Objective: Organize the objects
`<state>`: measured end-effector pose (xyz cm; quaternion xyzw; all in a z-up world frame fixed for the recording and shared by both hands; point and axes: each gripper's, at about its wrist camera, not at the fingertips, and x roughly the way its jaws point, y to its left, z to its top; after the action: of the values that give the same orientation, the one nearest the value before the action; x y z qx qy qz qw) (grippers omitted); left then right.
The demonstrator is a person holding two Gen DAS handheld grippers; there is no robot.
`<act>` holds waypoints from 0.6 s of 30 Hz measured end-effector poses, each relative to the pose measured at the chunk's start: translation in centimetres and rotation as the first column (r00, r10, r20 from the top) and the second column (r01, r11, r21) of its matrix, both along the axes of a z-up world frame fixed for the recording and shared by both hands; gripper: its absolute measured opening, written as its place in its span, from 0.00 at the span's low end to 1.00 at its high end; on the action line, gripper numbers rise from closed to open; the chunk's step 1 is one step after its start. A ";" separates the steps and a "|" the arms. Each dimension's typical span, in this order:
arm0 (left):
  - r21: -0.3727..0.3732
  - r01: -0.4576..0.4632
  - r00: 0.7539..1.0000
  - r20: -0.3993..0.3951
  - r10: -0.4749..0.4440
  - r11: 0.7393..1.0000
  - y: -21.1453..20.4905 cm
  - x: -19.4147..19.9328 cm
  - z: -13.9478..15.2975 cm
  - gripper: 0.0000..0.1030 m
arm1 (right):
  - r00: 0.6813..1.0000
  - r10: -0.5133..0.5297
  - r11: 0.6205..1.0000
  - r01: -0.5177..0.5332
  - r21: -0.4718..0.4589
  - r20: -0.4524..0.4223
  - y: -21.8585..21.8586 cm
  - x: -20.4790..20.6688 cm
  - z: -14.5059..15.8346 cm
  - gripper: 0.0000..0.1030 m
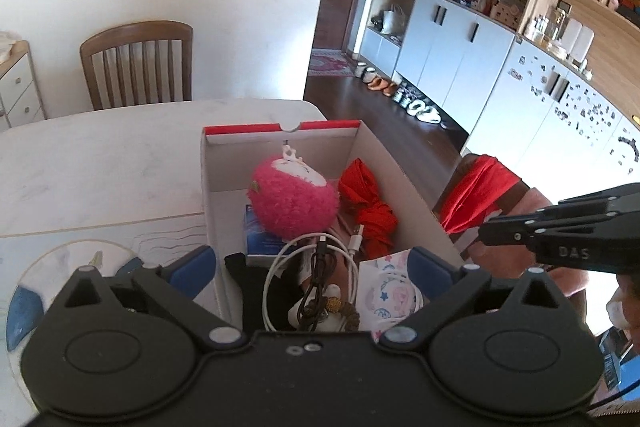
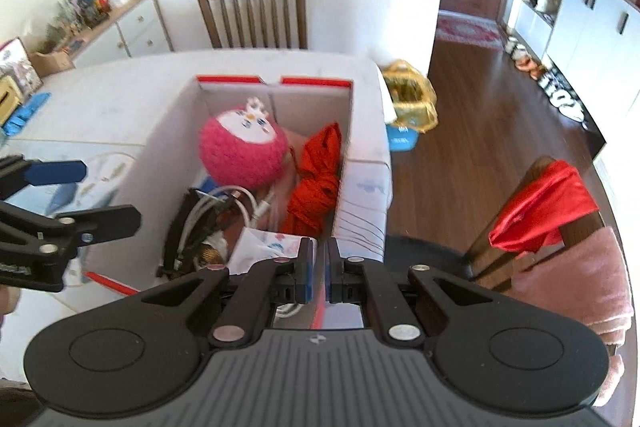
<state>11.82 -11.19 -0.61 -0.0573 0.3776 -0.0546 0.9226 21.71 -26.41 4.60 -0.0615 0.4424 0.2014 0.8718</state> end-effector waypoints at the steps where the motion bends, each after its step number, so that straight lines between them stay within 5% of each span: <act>1: -0.001 -0.005 1.000 0.002 0.005 1.000 0.1 -0.2 0.1 0.98 | 1.000 0.004 1.000 -0.004 0.013 0.009 0.0 -0.3 0.3 0.05; 12: -0.007 0.048 0.998 0.042 -0.047 0.999 1.2 -3.0 1.2 0.98 | 0.995 -0.020 0.996 0.011 0.094 0.094 1.0 -4.6 2.2 0.11; 18: -0.018 0.062 0.997 0.056 -0.061 0.998 2.2 -4.3 1.3 0.98 | 0.992 -0.026 0.995 0.014 0.098 0.125 2.4 -7.0 2.6 0.31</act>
<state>7.56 -9.03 0.69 -0.0534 0.3529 -0.0883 0.9300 14.75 -24.01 7.15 -0.0273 0.3765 0.2095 0.9020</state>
